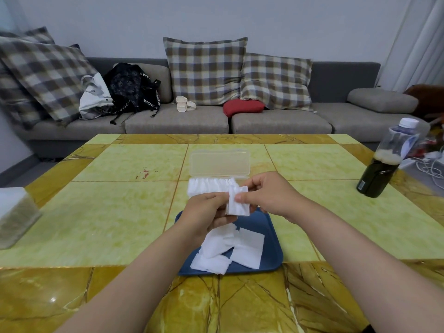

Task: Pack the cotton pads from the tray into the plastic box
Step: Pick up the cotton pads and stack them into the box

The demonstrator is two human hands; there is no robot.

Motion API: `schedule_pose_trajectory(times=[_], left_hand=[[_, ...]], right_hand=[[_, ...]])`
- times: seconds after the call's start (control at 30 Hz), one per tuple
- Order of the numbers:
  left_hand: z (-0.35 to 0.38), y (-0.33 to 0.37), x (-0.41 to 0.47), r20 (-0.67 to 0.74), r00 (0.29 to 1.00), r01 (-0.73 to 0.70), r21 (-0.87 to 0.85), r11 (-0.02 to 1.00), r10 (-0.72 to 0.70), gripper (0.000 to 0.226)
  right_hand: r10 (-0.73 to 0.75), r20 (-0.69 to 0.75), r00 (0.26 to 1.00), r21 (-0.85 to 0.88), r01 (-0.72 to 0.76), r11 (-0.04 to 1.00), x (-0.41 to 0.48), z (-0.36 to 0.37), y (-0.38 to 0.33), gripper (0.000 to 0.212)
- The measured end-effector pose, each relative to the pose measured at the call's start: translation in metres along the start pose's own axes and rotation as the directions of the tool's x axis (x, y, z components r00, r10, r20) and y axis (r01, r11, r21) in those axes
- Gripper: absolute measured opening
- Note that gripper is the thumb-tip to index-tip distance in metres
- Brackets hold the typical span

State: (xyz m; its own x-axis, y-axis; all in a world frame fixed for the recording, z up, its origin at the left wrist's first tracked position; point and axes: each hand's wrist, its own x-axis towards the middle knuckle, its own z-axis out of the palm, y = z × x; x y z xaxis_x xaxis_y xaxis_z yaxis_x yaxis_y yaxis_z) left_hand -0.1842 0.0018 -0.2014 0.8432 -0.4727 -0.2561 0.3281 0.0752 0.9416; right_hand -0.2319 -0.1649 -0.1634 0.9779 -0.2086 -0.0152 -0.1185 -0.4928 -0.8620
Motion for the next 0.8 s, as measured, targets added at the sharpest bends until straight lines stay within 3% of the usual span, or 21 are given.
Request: schedule_pose_trajectory(times=[0.17,0.3,0.37,0.43,0.53,0.6,0.8], left_hand=[[0.000,0.001,-0.001,0.009,1.000,-0.017,0.010,1.000,0.017,0.026],[-0.005,0.001,0.004,-0.077,0.996,-0.028,0.080,0.996,0.035,0.013],[-0.012,0.001,0.008,-0.156,0.987,-0.020,0.068,0.997,0.030,0.014],[-0.018,0.001,0.012,-0.224,0.974,-0.017,0.059,0.998,0.030,0.016],[-0.022,0.000,0.013,-0.248,0.968,-0.018,0.058,0.998,0.032,0.018],[-0.022,0.000,0.013,-0.228,0.973,-0.015,0.064,0.998,0.029,0.016],[-0.015,-0.001,0.009,-0.165,0.986,-0.015,0.047,0.999,0.022,0.007]], right_hand=[[-0.032,-0.060,0.998,-0.103,0.026,0.994,0.004,0.005,0.003,0.015],[0.000,-0.118,0.993,-0.123,-0.014,0.992,0.008,0.006,0.010,0.020],[0.036,-0.064,0.997,-0.225,-0.050,0.973,0.010,0.006,0.017,0.019],[0.108,0.081,0.991,-0.398,-0.067,0.915,0.008,0.007,0.027,0.016],[0.237,0.252,0.938,-0.634,-0.025,0.773,0.002,0.015,0.032,0.040],[0.264,0.263,0.928,-0.665,-0.024,0.747,0.001,0.020,0.032,0.045],[0.309,0.266,0.913,-0.676,-0.052,0.735,0.004,0.020,0.029,0.022]])
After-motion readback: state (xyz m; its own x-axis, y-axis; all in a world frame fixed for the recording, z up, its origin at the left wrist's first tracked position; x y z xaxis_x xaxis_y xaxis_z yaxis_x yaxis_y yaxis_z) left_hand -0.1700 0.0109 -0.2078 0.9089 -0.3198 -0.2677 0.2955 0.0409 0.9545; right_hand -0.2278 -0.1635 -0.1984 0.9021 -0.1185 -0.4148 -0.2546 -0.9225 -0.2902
